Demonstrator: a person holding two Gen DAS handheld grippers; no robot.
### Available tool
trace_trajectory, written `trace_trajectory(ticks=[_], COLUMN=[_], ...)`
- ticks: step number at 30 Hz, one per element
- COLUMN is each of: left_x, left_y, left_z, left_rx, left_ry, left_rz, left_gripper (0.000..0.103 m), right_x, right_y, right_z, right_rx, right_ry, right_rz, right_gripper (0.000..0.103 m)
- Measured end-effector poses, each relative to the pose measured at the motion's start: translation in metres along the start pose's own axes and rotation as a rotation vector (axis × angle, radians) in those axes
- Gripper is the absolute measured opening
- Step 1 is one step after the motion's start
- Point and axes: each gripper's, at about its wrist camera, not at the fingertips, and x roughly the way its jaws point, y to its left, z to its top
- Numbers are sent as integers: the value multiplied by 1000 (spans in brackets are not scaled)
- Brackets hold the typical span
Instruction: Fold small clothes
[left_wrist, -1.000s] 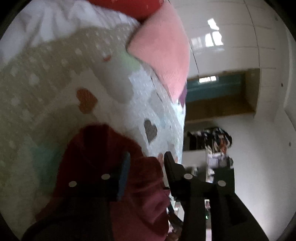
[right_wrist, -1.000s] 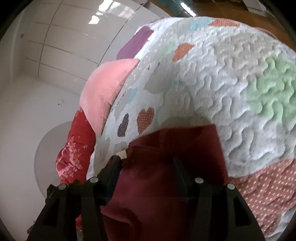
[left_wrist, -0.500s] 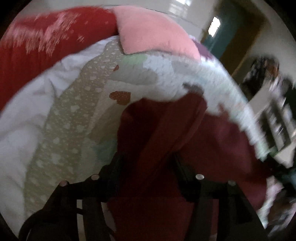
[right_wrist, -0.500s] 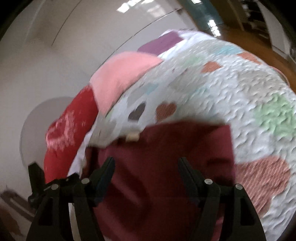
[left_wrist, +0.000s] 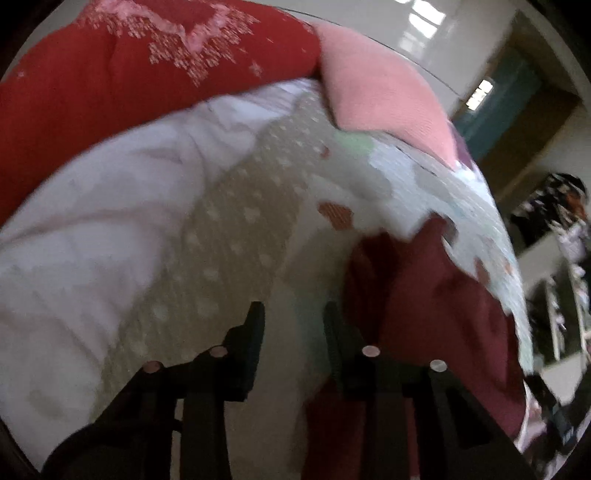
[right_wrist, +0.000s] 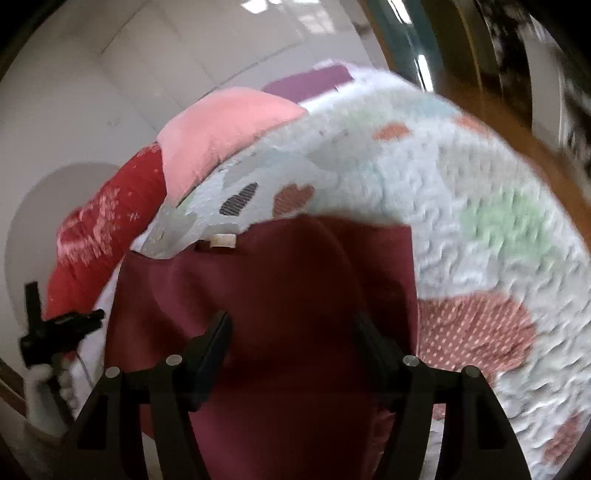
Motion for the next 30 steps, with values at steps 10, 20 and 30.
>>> trace_trajectory(ticks=[10, 20, 30], left_x=[18, 22, -15], left_y=[-13, -52, -36], left_z=[-51, -65, -94], left_rx=[70, 118, 32], left_ry=[73, 200, 235], left_rz=[-177, -203, -216], left_gripper=[76, 26, 17], right_x=[-53, -23, -45], right_y=[-30, -53, -58], right_z=[-31, -73, -74], right_rx=[6, 238, 340], right_ry=[-62, -21, 78], right_rz=[-133, 15, 258], right_gripper=[74, 69, 18])
